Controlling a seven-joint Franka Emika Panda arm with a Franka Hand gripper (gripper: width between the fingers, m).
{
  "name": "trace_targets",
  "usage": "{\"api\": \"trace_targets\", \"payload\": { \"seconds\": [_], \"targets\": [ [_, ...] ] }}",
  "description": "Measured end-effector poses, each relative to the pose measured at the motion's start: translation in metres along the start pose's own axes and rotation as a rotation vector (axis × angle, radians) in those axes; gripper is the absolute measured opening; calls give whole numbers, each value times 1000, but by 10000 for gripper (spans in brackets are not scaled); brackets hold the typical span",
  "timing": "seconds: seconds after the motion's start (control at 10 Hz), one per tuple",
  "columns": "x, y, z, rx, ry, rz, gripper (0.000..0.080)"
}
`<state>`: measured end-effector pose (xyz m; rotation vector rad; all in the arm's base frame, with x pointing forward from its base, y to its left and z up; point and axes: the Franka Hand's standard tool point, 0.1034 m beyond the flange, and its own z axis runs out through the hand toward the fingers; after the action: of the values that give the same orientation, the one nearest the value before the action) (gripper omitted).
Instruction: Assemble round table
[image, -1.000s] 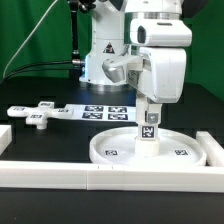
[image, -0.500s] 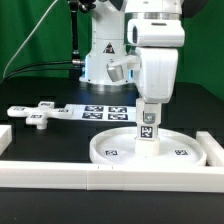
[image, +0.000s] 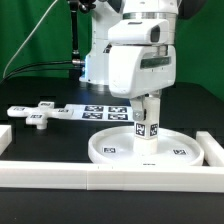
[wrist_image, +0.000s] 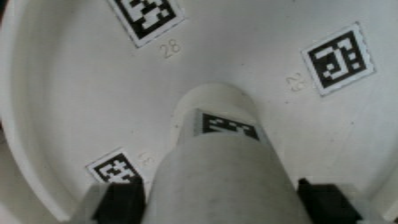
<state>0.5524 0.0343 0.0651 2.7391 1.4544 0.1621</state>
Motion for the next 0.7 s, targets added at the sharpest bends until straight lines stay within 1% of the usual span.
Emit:
{"api": "trace_targets", "payload": {
  "seconds": [0.1, 0.2, 0.3, 0.6, 0.7],
  "targets": [
    [0, 0, 0, -1, 4, 48, 410],
    [0, -1, 1, -3, 17, 191, 410],
    [0, -3, 1, 4, 18, 289, 410],
    [2, -6, 0, 45, -9, 598, 410],
    [2, -6, 0, 45, -9, 651, 410]
  ]
}}
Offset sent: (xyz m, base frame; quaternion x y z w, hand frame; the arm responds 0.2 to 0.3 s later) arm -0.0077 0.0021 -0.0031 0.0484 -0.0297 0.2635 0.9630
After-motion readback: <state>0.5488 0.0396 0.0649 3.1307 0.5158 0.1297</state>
